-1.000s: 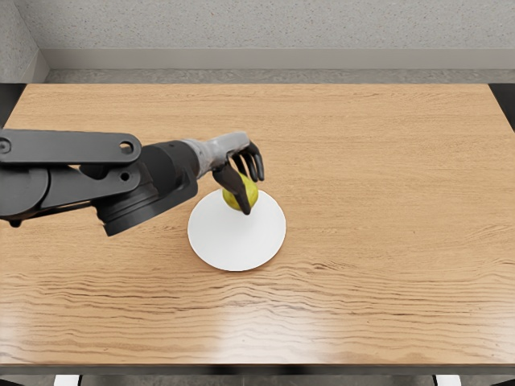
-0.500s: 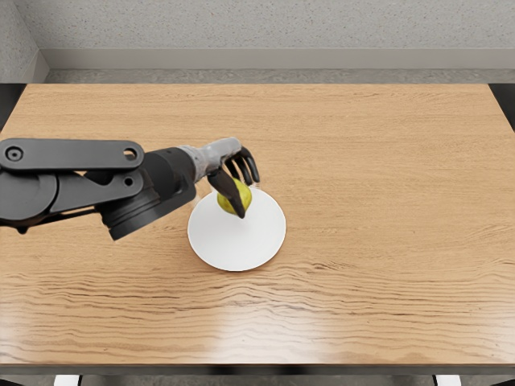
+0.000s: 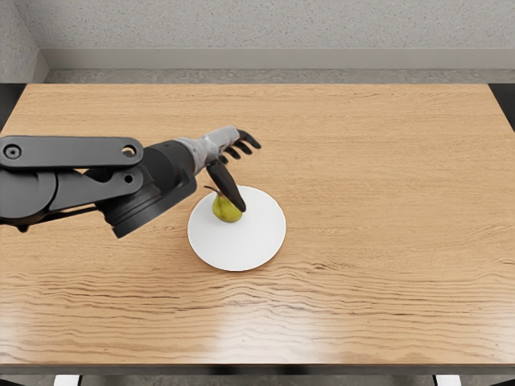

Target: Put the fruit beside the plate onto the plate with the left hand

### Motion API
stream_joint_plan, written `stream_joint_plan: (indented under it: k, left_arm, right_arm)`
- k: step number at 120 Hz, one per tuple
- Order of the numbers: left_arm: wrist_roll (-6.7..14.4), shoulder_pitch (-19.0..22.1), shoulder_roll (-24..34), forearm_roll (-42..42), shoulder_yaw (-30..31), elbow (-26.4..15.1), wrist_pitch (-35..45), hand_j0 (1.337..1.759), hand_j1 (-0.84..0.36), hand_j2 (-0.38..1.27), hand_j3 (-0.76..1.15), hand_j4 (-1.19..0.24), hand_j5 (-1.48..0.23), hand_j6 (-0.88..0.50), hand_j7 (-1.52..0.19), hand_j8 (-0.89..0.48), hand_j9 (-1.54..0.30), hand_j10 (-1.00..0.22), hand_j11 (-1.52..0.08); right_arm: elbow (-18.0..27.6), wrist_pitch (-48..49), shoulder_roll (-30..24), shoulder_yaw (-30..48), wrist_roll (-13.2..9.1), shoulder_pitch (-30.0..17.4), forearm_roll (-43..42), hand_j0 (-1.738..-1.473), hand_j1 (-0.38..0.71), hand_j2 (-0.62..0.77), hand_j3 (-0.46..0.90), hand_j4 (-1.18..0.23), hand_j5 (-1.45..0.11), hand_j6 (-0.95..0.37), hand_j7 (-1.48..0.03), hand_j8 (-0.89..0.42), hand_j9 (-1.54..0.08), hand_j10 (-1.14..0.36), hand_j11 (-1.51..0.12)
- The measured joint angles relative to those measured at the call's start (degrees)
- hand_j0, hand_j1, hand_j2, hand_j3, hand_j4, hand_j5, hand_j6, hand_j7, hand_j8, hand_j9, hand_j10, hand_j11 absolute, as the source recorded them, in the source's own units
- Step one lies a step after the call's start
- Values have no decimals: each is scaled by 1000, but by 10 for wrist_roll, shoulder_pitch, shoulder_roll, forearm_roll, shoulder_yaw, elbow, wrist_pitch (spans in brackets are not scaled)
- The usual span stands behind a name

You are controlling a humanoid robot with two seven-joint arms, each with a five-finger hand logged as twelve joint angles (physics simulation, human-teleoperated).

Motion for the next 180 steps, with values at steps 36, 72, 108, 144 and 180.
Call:
stream_joint_plan:
  k: [36, 72, 108, 144, 180]
  left_arm:
    - [0, 8, 20, -3, -35, -14, 4, 1658, 104, 51, 0, -208, -272, -206, -271, -203, -271, -204, -271]
    - [0, 72, 48, -118, -157, -73, -54, 1658, 225, 24, 0, -106, -137, -105, -137, -105, -137, -105, -137]
    - [0, 223, 232, -340, -383, -78, -363, 1658, 254, 17, 0, -79, -103, -79, -103, -79, -103, -79, -103]
    - [0, 291, 392, -583, -433, -73, -591, 1658, 299, 8, 0, -41, -55, -41, -55, -41, -55, -41, -55]
    - [0, 315, 443, -632, -423, -52, -612, 1658, 322, 4, 0, -19, -28, -18, -28, -19, -28, -20, -28]
  right_arm:
    - [0, 0, 0, 0, 0, 0, 0, -1658, -349, 0, 0, 0, 0, 0, 0, 0, 0, 0, 0]
    - [0, 2, 0, 0, 0, 0, 0, -1658, -349, 0, 0, 0, 0, 0, 0, 0, 0, 0, 0]
    - [1, 3, 0, 1, 0, 2, 0, -1658, -349, 0, 0, 0, 0, 0, 0, 0, 0, 0, 0]
    - [2, 3, 0, 1, -1, 2, 0, -1658, -349, 0, 0, 0, 0, 0, 0, 0, 0, 0, 0]
    - [3, 4, 0, 0, -3, 3, 0, -1658, -349, 0, 0, 0, 0, 0, 0, 0, 0, 0, 0]
